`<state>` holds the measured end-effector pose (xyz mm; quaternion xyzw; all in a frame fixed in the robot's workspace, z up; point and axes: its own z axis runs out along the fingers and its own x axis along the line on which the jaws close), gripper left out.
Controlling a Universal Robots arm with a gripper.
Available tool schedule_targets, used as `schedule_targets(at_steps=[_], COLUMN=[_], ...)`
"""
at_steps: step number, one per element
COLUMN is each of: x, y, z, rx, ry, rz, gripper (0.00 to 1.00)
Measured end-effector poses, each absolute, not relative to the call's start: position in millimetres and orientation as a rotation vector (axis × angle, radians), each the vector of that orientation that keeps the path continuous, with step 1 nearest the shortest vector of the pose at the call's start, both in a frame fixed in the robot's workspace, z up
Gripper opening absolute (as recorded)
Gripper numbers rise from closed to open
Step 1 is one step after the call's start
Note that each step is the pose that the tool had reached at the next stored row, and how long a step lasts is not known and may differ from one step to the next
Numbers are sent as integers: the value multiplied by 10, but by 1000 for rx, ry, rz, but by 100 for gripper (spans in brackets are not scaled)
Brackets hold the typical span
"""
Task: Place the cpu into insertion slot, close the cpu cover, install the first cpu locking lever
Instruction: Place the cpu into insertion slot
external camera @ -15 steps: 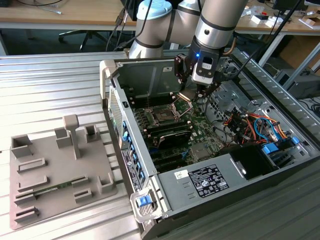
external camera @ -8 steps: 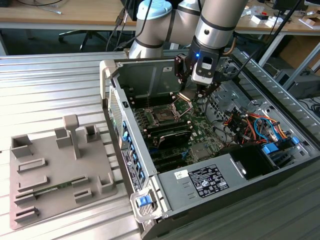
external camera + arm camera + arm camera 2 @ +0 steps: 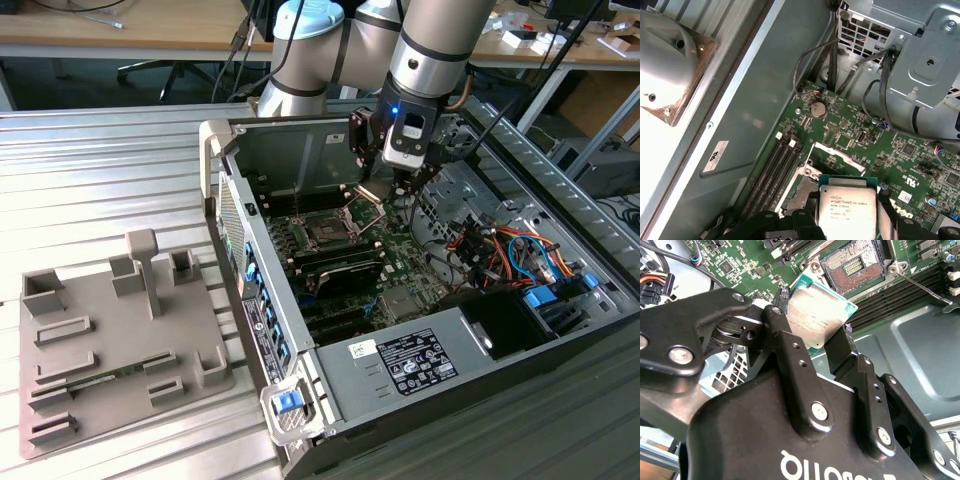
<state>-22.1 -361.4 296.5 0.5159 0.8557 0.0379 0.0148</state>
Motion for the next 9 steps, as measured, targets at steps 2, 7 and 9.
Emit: schedule_targets(at_steps=[2, 7, 9], x=[-221, -221, -221], y=[-3614, -3614, -3614], z=[2964, 2964, 2963], rx=[1610, 1616, 1619], ry=[2661, 2656, 2655], rz=[118, 118, 117], gripper=[55, 55, 55])
